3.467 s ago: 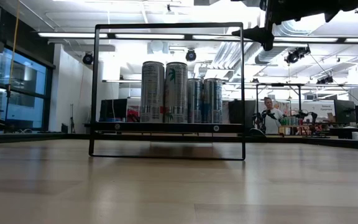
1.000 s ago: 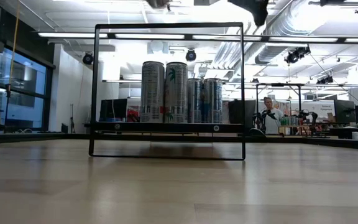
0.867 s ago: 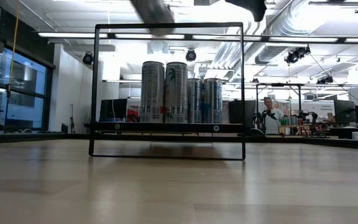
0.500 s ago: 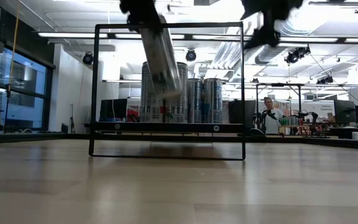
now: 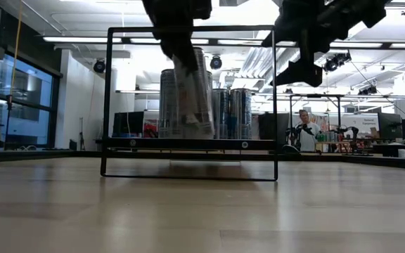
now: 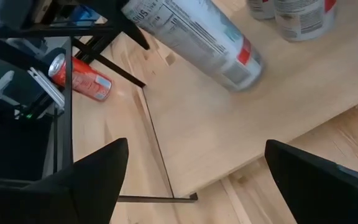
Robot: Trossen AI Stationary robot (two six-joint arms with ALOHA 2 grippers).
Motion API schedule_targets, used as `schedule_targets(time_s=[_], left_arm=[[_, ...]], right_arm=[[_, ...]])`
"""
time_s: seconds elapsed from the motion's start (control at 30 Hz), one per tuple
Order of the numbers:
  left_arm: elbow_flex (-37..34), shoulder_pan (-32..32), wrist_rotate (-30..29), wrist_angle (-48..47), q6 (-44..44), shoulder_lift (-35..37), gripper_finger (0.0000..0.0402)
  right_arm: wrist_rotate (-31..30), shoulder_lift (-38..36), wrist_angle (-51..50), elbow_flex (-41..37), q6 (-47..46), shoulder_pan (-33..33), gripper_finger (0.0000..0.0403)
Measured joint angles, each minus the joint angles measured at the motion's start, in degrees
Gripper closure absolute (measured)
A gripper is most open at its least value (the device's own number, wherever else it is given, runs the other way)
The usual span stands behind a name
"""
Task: Place canned beverage on shelf
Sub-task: Put the white pink soda can on the shelf aligned with the other white pink soda can
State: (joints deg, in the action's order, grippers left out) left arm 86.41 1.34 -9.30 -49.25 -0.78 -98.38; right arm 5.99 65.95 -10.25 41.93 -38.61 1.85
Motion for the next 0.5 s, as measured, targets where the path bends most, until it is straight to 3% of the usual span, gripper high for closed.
schedule_targets(time_s=[0.1,0.33,0.5], left_arm=[[-0.2,0.0,0.3,1.6,0.0,0.2,0.0202],[0.0,0.2,0.4,1.2,1.4,0.6,0.0113],[0.0,0.1,0.4,1.3,1.0,0.6,0.0100]], right_arm=[[0.0,0.0,-0.1,0.0,0.0,-0.3,0.0038],[0.1,0.0,0.3,0.0,0.6,-0.3,0.0038],[0.2,0.0,1.8,0.0,0.7,-0.3,0.0038]])
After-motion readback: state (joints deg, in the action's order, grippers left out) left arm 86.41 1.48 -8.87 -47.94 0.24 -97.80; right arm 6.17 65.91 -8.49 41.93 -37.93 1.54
